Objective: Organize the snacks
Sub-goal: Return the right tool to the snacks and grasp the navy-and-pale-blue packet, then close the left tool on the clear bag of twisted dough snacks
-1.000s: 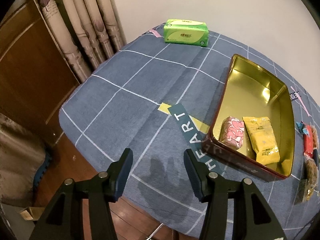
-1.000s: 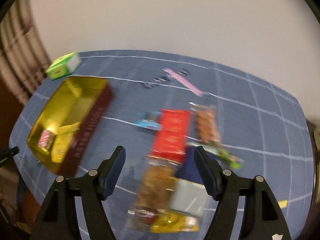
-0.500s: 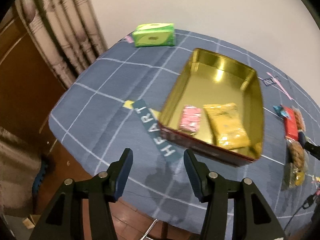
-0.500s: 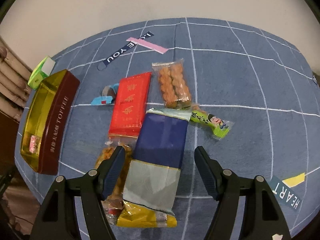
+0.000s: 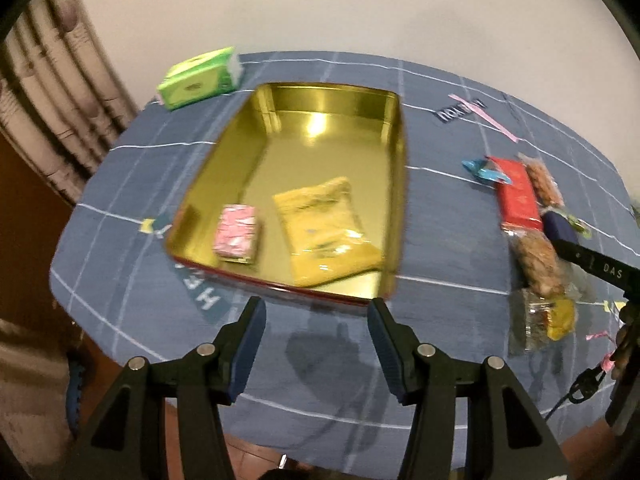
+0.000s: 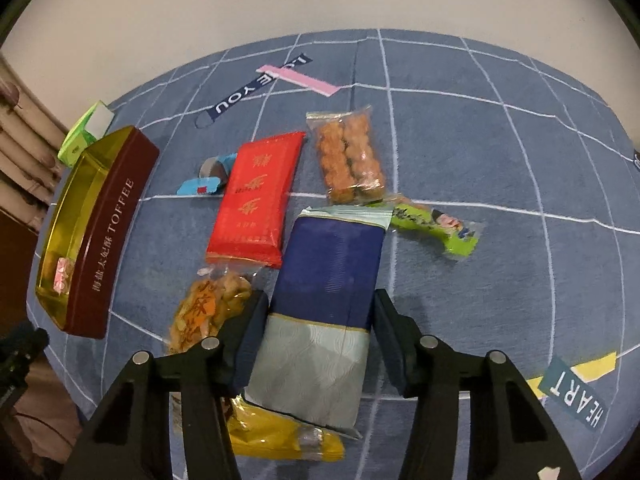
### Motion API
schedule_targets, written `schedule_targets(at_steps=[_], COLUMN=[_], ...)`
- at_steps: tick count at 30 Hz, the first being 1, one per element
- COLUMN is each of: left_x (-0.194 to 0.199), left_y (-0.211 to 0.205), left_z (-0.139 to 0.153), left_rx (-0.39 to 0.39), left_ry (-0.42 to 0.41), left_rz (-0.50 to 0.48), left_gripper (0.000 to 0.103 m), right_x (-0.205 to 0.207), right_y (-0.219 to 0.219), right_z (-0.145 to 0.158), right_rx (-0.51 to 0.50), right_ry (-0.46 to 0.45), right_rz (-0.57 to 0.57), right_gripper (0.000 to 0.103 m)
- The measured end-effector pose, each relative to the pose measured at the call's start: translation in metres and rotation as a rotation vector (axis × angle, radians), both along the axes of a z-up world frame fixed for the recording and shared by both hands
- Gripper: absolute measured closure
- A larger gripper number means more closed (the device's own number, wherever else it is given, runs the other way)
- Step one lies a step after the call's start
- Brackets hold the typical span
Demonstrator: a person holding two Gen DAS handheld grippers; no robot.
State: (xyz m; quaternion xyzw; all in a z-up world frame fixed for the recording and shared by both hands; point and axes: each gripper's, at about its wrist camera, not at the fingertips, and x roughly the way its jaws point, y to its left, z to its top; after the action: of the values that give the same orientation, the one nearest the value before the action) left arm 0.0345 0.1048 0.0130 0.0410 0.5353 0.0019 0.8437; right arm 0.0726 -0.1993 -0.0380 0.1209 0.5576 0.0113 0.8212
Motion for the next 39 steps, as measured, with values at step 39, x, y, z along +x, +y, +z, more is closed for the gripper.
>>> schedule_targets(at_steps=[39], left_x=[0.077], left_y=[-0.179], left_z=[-0.053], left_rx=[-0.167], left_ry=[0.311], left_rz=[-0.179], left_gripper=[0.041], right_x=[-0.069], right_y=[-0.069], right_z=[-0.018], right_rx=[-0.127], right_ry=[-0.061], right_rz=[-0.053], right_gripper=[0.054])
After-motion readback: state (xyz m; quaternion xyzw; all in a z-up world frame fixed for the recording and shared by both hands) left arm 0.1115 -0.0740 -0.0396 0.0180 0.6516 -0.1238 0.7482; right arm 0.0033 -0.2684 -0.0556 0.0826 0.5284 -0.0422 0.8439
